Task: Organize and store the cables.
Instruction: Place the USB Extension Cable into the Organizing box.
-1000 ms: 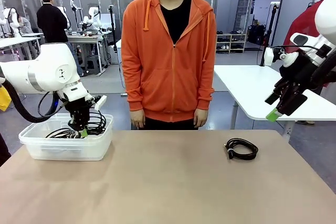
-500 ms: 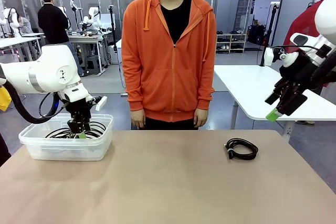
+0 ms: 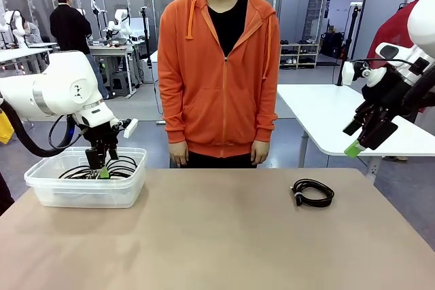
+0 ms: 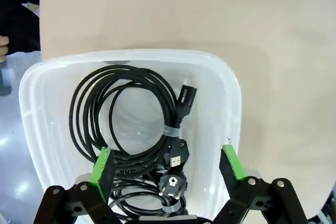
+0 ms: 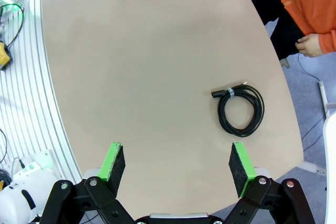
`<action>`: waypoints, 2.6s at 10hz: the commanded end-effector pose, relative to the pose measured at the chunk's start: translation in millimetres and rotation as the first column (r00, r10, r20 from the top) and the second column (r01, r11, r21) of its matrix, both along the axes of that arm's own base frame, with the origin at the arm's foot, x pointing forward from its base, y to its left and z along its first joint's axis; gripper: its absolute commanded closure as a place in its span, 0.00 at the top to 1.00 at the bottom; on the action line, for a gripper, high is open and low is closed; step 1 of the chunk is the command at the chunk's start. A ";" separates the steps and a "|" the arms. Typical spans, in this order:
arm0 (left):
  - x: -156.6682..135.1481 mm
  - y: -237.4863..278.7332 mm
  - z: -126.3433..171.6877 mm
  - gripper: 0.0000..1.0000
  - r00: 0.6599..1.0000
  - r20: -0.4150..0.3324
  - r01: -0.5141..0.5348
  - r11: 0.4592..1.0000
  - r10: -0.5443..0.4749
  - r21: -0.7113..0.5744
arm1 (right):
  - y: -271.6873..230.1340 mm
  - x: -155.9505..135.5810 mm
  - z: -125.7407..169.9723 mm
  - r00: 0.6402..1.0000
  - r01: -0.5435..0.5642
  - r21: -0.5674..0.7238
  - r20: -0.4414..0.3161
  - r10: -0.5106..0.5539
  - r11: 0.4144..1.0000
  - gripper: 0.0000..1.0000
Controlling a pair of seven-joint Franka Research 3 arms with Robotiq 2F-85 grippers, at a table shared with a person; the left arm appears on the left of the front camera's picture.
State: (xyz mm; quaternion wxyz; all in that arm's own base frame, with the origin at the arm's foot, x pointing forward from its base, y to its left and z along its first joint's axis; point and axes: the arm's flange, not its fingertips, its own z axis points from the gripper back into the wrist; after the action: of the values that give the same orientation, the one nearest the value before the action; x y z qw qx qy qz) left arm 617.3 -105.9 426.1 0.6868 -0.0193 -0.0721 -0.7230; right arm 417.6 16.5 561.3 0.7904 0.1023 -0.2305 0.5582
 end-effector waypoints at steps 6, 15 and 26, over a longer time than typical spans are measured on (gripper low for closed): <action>-6.5 -1.6 2.3 1.00 1.000 -0.003 -0.012 1.000 0.012 -0.010 | 0.1 -0.5 0.2 1.000 0.003 0.000 -0.001 -0.003 1.000 1.00; -6.5 -1.6 2.3 1.00 1.000 -0.003 -0.012 1.000 0.012 -0.010 | 0.1 -0.5 0.2 1.000 0.003 0.000 -0.001 -0.003 1.000 1.00; -177.6 16.6 114.2 1.00 0.953 -0.178 -0.287 0.922 0.246 -0.261 | 33.3 76.5 -40.1 0.888 0.425 -0.101 -0.146 -0.436 0.899 1.00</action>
State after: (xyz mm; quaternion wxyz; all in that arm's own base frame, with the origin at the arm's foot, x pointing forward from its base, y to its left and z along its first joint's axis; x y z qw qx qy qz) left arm 461.9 -87.3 541.4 0.7468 -0.1506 -0.1036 -0.6395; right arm 487.2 44.1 524.4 0.8999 0.0883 -0.1680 0.3928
